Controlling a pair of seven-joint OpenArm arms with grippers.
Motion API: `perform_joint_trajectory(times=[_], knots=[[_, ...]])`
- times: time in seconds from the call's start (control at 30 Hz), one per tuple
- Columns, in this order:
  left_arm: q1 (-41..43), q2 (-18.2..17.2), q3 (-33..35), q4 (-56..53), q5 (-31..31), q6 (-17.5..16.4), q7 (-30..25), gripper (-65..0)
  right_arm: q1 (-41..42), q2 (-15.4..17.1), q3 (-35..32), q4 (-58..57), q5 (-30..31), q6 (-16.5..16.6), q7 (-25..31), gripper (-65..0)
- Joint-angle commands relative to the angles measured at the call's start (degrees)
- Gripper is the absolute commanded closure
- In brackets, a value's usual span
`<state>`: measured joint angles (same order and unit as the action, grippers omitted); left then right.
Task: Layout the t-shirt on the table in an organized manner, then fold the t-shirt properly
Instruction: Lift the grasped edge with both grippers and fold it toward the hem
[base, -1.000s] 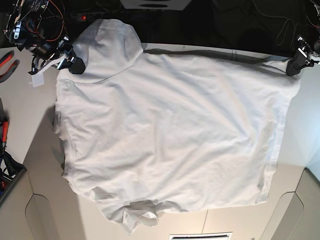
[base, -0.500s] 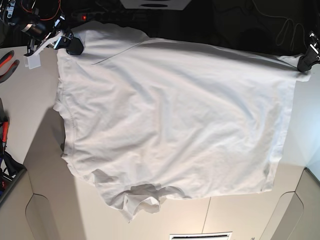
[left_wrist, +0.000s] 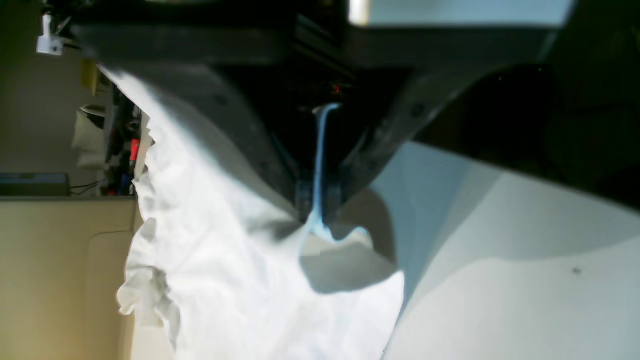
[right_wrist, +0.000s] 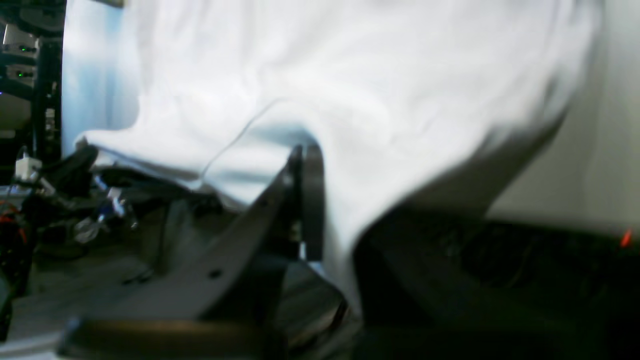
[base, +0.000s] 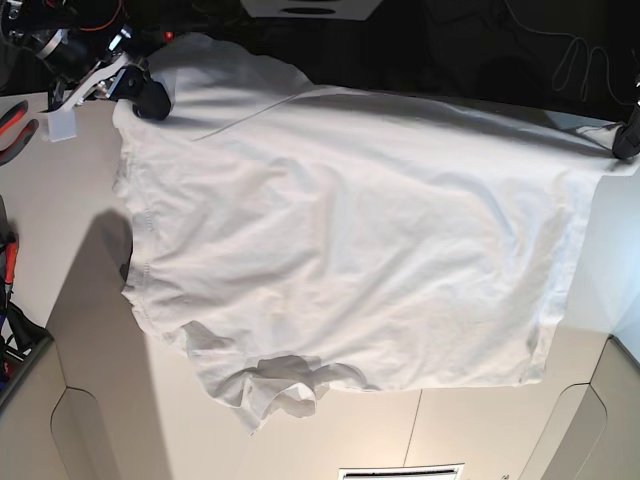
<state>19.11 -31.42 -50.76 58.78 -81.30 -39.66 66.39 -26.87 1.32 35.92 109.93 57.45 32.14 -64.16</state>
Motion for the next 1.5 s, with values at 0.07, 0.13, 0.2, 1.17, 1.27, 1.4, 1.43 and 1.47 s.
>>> perform_joint_trajectory(times=[0.07, 0.13, 0.2, 1.17, 1.27, 1.4, 1.43, 1.47], knots=[[-4.9, -1.5, -0.4, 0.9, 0.2, -0.3, -2.3, 0.0, 6.3, 0.6, -1.2, 0.5, -5.2, -0.2, 3.6, 0.0], [-8.0, -1.5, 0.5, 0.9, 1.4, -0.3, -2.5, 0.0, 9.8, 0.9, -3.6, -0.7, -9.0, -0.2, 4.8, 0.0], [-10.5, -1.5, 2.4, 0.9, 3.4, -0.3, -4.2, 0.0, 12.8, 0.9, -6.6, -2.4, -12.6, -0.2, 7.1, 0.0], [-23.9, -1.4, 20.0, 0.9, 31.9, -0.3, -21.9, 0.0, 39.7, 4.4, -18.7, -35.7, -34.6, -4.5, 22.0, 0.0], [-23.8, -1.2, 20.0, 0.9, 32.9, -0.3, -21.9, 0.0, 39.7, 4.4, -18.7, -35.7, -34.5, -4.5, 22.0, 0.0], [-23.7, -1.0, 20.0, 0.9, 33.4, -0.3, -21.4, 0.0, 39.7, 4.4, -18.7, -35.7, -34.5, -4.5, 21.9, 0.0], [-23.7, -1.0, 20.0, 0.9, 33.6, -0.3, -21.1, 0.0, 39.7, 4.4, -18.7, -35.7, -34.5, -4.5, 21.9, 0.0], [-23.7, -1.0, 20.0, 0.9, 33.6, -0.3, -21.1, -0.4, 39.7, 4.4, -18.7, -35.7, -34.5, -4.5, 21.9, 0.0]])
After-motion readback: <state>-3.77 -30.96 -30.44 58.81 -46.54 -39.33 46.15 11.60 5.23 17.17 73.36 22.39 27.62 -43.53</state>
